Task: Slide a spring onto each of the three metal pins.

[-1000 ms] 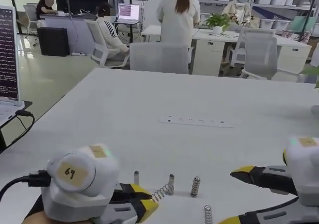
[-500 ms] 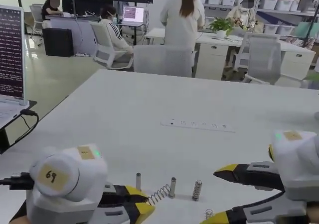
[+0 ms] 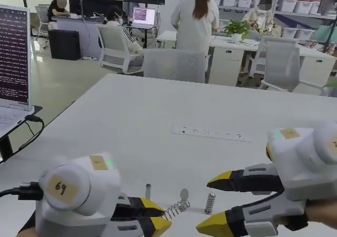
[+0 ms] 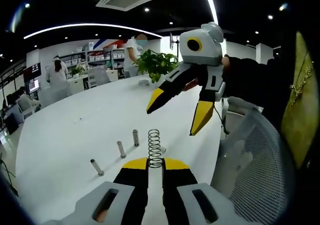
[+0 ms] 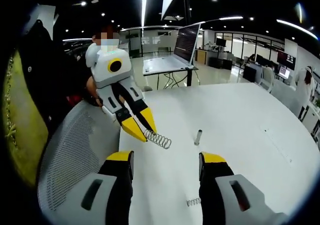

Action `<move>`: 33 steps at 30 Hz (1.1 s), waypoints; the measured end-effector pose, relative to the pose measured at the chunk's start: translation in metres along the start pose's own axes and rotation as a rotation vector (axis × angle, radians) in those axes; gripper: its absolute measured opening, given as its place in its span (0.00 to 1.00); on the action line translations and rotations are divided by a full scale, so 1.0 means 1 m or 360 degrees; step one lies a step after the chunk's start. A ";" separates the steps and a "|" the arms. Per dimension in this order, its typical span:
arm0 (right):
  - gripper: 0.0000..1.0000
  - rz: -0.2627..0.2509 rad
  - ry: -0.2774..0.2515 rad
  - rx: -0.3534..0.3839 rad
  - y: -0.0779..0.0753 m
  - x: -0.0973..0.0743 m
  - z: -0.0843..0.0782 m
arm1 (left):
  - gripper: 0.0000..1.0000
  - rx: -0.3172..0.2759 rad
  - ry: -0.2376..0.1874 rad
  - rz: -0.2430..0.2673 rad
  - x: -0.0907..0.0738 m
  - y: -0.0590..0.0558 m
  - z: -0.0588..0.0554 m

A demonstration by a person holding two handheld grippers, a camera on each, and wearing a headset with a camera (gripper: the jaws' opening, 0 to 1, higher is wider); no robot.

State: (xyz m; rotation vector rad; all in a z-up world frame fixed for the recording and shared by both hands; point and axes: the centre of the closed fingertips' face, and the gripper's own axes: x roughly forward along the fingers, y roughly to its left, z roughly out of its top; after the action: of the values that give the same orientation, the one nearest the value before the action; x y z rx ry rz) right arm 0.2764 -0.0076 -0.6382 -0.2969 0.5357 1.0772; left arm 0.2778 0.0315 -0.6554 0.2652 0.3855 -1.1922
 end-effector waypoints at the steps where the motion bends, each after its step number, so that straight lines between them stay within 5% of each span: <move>1: 0.49 0.0005 0.0004 -0.0009 0.000 0.001 0.000 | 0.02 0.0002 -0.0003 -0.0004 0.000 0.000 0.000; 12: 0.30 0.0080 0.0043 -0.0072 0.006 0.007 0.002 | 0.02 0.0040 -0.0031 -0.0058 0.001 -0.009 0.006; 33: 0.13 0.0179 0.0080 -0.0105 0.018 0.009 -0.004 | 0.02 0.0122 -0.0059 -0.0161 0.002 -0.023 0.010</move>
State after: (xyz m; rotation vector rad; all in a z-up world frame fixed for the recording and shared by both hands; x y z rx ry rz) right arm 0.2624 0.0058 -0.6463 -0.3556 0.5679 1.2006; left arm 0.2580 0.0177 -0.6471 0.2923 0.3244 -1.3110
